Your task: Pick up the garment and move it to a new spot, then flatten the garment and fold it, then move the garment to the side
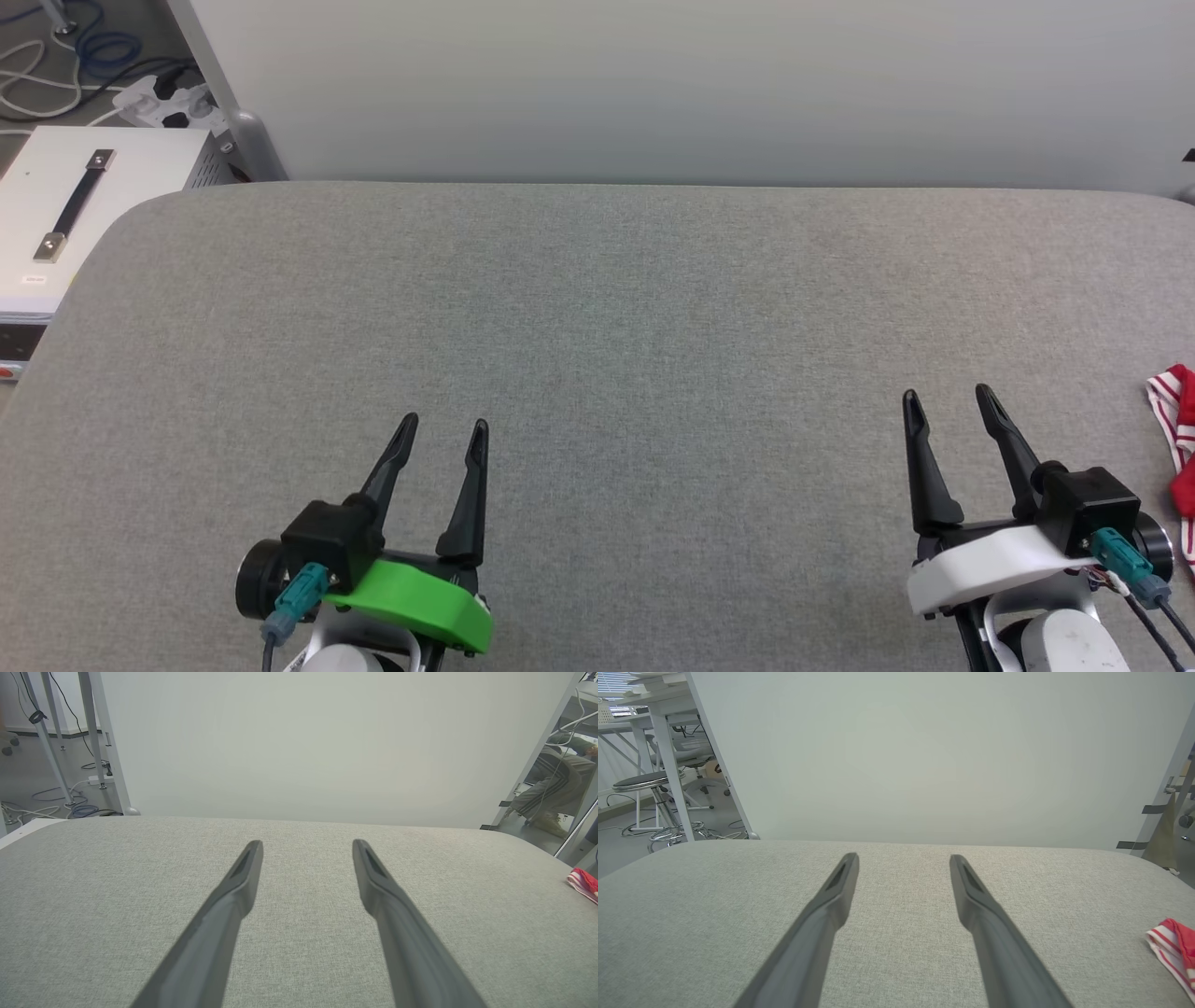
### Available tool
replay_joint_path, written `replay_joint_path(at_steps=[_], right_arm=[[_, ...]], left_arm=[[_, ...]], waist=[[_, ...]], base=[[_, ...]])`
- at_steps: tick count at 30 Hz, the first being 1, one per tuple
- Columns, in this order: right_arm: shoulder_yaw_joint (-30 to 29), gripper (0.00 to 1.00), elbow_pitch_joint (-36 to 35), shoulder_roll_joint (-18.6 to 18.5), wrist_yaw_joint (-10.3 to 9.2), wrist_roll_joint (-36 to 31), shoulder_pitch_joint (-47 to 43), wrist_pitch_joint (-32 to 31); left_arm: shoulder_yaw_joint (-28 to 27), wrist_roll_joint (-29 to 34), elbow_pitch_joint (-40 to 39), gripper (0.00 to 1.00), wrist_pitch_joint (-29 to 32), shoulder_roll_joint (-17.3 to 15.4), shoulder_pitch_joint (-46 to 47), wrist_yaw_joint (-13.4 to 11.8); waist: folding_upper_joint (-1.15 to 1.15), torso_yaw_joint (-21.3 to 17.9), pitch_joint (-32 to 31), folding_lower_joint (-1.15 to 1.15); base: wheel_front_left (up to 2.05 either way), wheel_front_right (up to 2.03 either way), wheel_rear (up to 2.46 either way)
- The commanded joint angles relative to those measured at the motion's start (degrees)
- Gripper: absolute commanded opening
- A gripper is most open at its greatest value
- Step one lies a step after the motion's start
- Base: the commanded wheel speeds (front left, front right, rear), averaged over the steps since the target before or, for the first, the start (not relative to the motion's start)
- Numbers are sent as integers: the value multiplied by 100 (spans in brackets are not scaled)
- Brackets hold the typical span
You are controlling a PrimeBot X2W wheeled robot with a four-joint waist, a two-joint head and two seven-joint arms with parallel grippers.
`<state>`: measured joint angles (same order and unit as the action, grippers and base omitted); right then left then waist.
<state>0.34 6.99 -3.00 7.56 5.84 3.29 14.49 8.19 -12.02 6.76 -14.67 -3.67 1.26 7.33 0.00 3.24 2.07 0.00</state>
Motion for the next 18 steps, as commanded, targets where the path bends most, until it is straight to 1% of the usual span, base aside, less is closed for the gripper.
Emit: replay_joint_path(at_steps=[1, 11, 12, 18], right_arm=[[27, 100, -18, 11, -8, 39, -41, 51], [52, 100, 5, 12, -8, -6, 30, 51], [59, 0, 7, 12, -8, -13, 45, 51], [33, 0, -11, 1, 1, -20, 4, -49]], left_arm=[[-24, 45, -13, 100, -33, 31, -43, 15], [-24, 17, -40, 100, -33, 36, -37, 15], [-45, -3, -36, 0, -33, 37, -35, 15], [-40, 22, -24, 0, 48, 6, -1, -20]], waist=[[0, -6, 4, 0], [0, -40, 79, 0], [0, -48, 100, 0], [0, -41, 68, 0]], base=[[0, 0, 0], [0, 0, 0], [0, 0, 0], [0, 0, 0]])
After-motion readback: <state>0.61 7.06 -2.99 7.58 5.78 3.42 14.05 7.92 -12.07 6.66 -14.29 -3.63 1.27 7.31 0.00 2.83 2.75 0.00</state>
